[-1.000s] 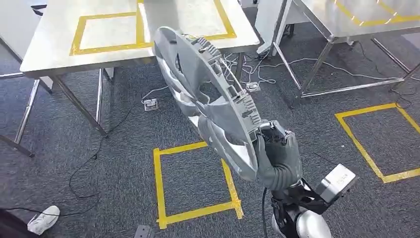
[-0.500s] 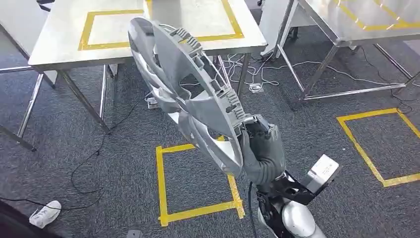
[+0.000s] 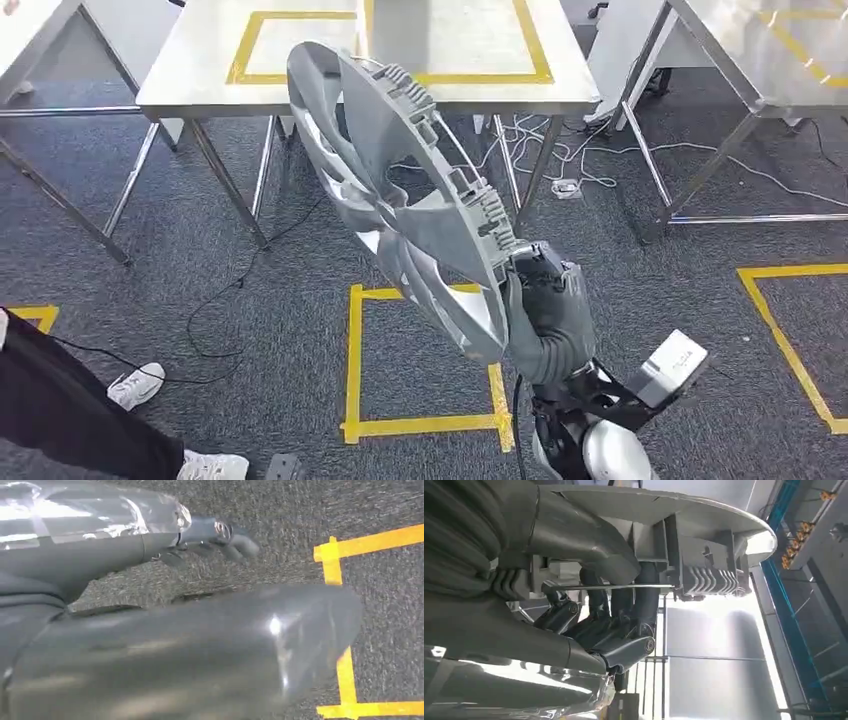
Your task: Take the parts from the cabinet and place them on the table.
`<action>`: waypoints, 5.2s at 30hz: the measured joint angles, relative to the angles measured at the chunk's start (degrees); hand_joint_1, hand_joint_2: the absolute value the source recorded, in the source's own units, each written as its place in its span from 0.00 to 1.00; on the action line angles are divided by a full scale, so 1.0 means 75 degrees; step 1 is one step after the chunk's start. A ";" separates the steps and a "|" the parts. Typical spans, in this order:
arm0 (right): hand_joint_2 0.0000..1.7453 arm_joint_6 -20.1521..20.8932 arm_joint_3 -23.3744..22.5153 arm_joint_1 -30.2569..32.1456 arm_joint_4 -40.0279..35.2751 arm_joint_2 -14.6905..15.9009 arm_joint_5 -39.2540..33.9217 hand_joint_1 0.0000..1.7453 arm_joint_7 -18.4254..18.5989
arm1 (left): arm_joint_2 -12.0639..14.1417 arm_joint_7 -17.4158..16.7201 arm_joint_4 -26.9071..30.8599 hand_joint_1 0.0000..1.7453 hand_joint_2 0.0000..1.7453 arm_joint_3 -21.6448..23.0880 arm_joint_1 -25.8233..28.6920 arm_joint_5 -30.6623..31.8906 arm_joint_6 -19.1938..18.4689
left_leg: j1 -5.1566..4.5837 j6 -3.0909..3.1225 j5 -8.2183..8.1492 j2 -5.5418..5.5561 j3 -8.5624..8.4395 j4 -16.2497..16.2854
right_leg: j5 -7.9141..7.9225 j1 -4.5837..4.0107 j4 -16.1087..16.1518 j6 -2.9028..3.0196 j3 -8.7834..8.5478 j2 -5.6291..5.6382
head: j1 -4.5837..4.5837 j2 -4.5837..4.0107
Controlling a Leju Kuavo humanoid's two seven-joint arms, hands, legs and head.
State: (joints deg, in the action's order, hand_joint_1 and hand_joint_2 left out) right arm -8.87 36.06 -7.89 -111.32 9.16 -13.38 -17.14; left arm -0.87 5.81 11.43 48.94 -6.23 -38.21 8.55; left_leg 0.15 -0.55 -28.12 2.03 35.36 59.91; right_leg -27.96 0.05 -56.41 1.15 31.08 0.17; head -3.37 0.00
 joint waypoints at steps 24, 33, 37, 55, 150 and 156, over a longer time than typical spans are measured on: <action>1.00 0.1414 0.0050 0.0065 0.0076 0.0032 -0.1930 1.00 -0.0685 | -0.0041 0.0020 0.0006 0.00 0.00 0.0003 0.0015 -0.0006 -0.0017 | 0.0062 0.0044 -0.0172 -0.0353 -0.0180 0.0023 | -0.0130 0.0032 -0.0144 -0.0131 0.0011 -0.0213 | 0.0239 0.0000; 1.00 0.1886 0.0055 0.0065 0.0076 0.0041 -0.2533 1.00 -0.0836 | -0.0041 0.0003 0.0006 0.00 0.00 0.0003 0.0016 -0.0003 -0.0047 | 0.0043 0.0060 -0.0182 -0.0334 -0.0188 0.0024 | -0.0155 0.0061 -0.0140 -0.0314 0.0003 -0.0217 | 0.0248 0.0000; 1.00 0.2031 0.0055 0.0062 0.0076 0.0044 -0.2687 1.00 -0.0868 | -0.0041 -0.0020 0.0006 0.00 0.00 0.0003 0.0016 0.0006 -0.0058 | 0.0045 0.0059 -0.0182 -0.0330 -0.0195 0.0015 | -0.0158 0.0060 -0.0143 -0.0317 0.0003 -0.0218 | 0.0254 0.0000; 1.00 0.2186 0.0064 0.0027 0.0076 0.0085 -0.2789 1.00 -0.0857 | -0.0076 -0.0291 0.0006 0.00 0.00 0.0003 0.0015 -0.0088 0.0178 | 0.0044 0.0059 -0.0182 -0.0332 -0.0197 0.0010 | -0.0162 0.0062 -0.0145 -0.0323 0.0001 -0.0218 | 0.0248 0.0000; 1.00 0.3640 0.0248 -0.0172 0.0472 0.0017 -0.4197 1.00 -0.0880 | -0.0087 -0.0297 -0.0015 0.00 0.00 0.0006 0.0166 -0.0216 -0.0020 | 0.0058 0.0087 0.0500 -0.0423 0.0749 0.0186 | -0.1101 0.0162 0.0161 -0.0434 -0.1464 -0.0001 | 0.0641 0.0000; 1.00 0.3634 0.0277 -0.0242 0.0481 0.0038 -0.4211 1.00 -0.0883 | -0.0085 -0.0297 -0.0012 0.00 0.00 0.0006 0.0138 -0.0207 -0.0017 | 0.0037 0.0305 -0.0104 -0.0370 -0.0230 -0.0066 | -0.1318 0.0112 -0.2520 -0.0487 0.0626 -0.0001 | 0.0367 0.0000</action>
State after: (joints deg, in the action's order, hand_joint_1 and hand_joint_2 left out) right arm 18.38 38.14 -9.70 -107.71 9.44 -44.96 -23.76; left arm -1.51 3.59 11.34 48.98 -5.20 -39.76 8.42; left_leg 0.43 1.74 -28.90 -0.75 33.63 59.41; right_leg -37.85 0.89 -75.31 -2.50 35.77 0.16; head -0.61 0.00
